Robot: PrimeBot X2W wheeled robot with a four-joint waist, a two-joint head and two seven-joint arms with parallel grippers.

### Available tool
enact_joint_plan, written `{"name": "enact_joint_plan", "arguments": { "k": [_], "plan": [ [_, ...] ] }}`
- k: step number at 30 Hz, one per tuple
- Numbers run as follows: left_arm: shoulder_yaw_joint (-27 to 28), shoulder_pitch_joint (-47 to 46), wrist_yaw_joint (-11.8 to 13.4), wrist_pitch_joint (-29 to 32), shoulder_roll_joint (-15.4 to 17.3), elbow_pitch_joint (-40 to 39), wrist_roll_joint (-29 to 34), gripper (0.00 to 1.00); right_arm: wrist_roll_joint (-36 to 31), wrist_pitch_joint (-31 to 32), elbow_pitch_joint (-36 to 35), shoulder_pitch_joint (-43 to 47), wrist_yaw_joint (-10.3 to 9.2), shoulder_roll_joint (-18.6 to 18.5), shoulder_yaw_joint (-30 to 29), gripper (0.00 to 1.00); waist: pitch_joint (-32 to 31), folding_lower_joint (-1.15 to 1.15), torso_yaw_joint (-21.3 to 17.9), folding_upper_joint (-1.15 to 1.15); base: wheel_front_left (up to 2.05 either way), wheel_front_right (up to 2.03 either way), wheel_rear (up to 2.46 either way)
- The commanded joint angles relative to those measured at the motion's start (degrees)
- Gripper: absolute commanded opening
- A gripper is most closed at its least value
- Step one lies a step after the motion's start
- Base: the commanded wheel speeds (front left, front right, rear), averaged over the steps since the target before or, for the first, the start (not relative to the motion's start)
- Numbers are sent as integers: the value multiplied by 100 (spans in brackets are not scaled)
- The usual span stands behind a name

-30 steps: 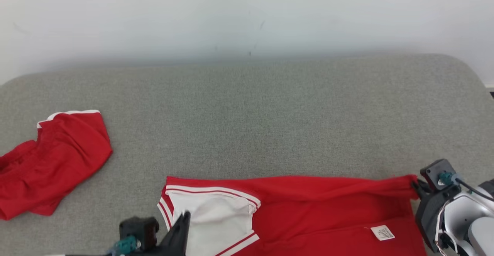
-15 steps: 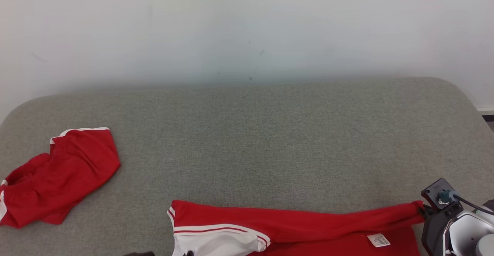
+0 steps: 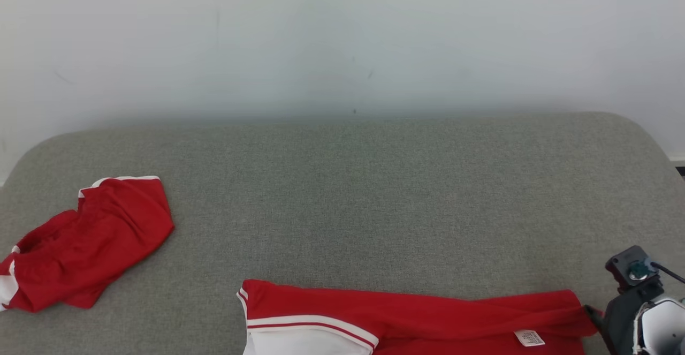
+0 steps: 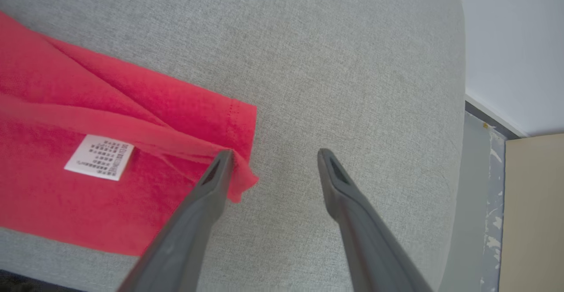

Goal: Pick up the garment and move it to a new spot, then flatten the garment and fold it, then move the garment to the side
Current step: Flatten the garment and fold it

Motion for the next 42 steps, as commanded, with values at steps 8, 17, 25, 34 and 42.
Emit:
{"name": "enact_joint_plan", "arguments": {
  "k": [8, 17, 25, 34, 42],
  "plan": [
    [237, -83, 56, -608, 374, 324, 422, 100, -95, 74, -536, 820, -13, 632, -1573, 100, -156, 0, 64, 0, 0, 0, 0],
    [389, -705, -579, -2956, 0, 816, 920, 100, -620, 484, -1226, 1508, -13, 2143, -2688, 100, -198, 0, 2, 0, 0, 0, 0],
    [1013, -849, -986, -3105, -561, 526, 1446, 100, -1215, 301, -949, 1266, -14, 2941, -3397, 100, -126, 0, 44, 0, 0, 0, 0],
    [1523, -675, -1522, -3107, -937, 499, 1897, 100, -1816, 248, -299, 949, -14, 3439, -4062, 100, 24, 0, 257, 0, 0, 0, 0],
    [1831, -571, -1800, -3108, -1144, 589, 2155, 100, -1760, 279, 343, 860, -14, 3569, -4175, 100, 104, 0, 349, 0, 0, 0, 0]
  ]
}}
